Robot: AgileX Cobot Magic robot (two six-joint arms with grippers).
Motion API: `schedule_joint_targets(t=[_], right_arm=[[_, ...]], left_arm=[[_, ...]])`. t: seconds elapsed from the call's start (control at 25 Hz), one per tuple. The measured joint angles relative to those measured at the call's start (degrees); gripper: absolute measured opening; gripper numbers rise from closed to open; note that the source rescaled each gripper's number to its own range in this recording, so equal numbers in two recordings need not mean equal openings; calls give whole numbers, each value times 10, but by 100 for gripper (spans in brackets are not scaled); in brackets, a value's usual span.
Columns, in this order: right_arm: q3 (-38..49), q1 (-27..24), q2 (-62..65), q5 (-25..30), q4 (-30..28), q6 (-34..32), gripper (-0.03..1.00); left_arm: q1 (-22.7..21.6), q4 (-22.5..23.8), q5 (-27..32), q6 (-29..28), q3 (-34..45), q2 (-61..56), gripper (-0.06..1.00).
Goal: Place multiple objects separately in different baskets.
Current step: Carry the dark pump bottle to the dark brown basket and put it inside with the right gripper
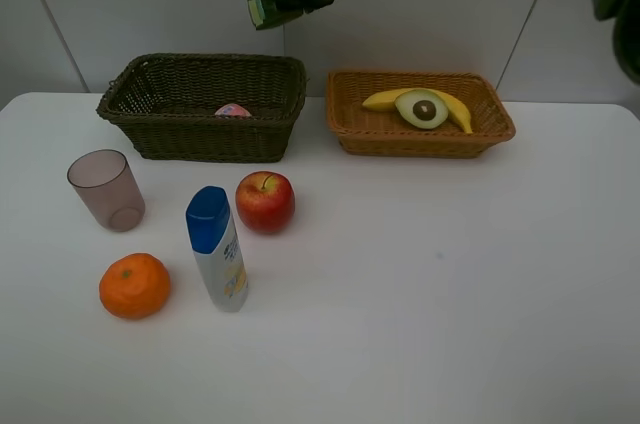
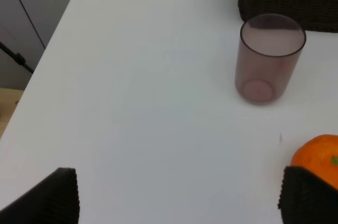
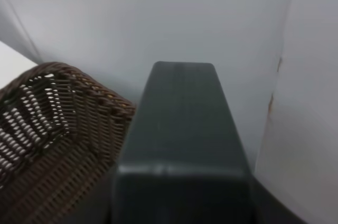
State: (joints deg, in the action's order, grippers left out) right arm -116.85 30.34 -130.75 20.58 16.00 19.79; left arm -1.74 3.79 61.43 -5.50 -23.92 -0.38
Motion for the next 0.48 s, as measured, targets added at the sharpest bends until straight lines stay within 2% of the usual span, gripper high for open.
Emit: schedule_joint_targets(t=[0.2, 0.48], right_arm=[[0, 0, -39, -39, 1, 1, 9], [0, 3, -74, -52, 14, 2, 9]], left_arm=[[0, 0, 0, 0, 0, 0, 100], [0, 0, 0, 0, 0, 0, 100]])
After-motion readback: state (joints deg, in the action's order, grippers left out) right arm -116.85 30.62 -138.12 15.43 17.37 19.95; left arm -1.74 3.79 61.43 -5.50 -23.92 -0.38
